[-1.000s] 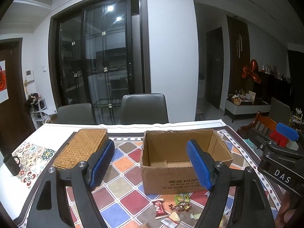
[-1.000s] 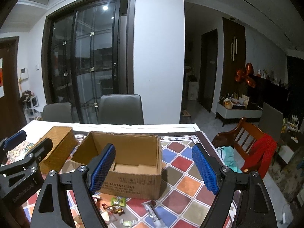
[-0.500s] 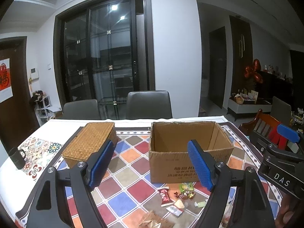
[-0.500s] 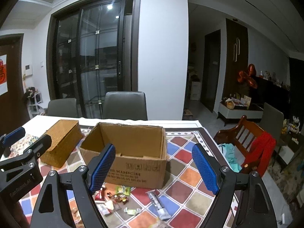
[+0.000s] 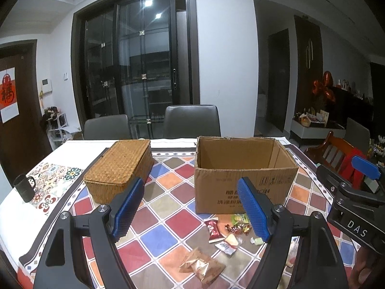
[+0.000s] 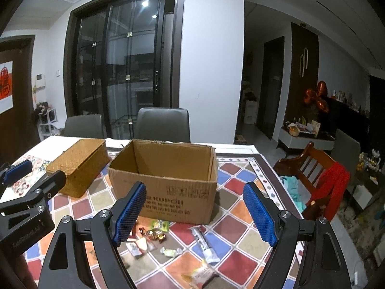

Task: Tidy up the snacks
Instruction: 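Move both tools back toward the remaining snacks beside the box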

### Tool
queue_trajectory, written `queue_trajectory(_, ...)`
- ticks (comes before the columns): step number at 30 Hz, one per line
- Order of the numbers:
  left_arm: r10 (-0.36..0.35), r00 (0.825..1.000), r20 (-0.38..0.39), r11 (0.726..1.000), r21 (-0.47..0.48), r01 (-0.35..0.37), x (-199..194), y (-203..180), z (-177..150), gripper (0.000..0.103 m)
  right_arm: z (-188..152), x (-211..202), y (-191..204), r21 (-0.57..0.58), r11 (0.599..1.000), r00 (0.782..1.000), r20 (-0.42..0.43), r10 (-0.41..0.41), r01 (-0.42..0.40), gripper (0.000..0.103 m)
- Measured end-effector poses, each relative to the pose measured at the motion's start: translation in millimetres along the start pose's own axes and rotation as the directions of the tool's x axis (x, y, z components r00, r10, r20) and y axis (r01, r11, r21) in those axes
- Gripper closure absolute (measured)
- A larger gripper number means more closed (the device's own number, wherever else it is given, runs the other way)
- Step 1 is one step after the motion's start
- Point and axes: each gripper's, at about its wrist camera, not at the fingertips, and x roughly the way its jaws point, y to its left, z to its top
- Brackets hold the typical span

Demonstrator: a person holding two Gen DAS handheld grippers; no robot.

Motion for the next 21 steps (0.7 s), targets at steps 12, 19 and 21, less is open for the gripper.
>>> queue_trajectory(12,0.01,0.998,-0.06,1.0,-0.007,-0.01,6,5,-27,0.023,-26,5,10,-0.013,1.0,0.999,-0.049,0.01,-0.011,0.019)
queue_trajectory(19,0.018,0.994,-0.105,1.0,-0.009,-0.019,16,4,-47,0.023,-46,16,14,-0.027,0.999,0.996,-0.086,0.017,-0.02,0.019)
queue_trajectory(21,0.017,0.993,-0.118,1.0,-0.013,-0.018,21,4,-53,0.023,-52,20,15,-0.032,0.999,0.995,-0.101,0.019,-0.022,0.019)
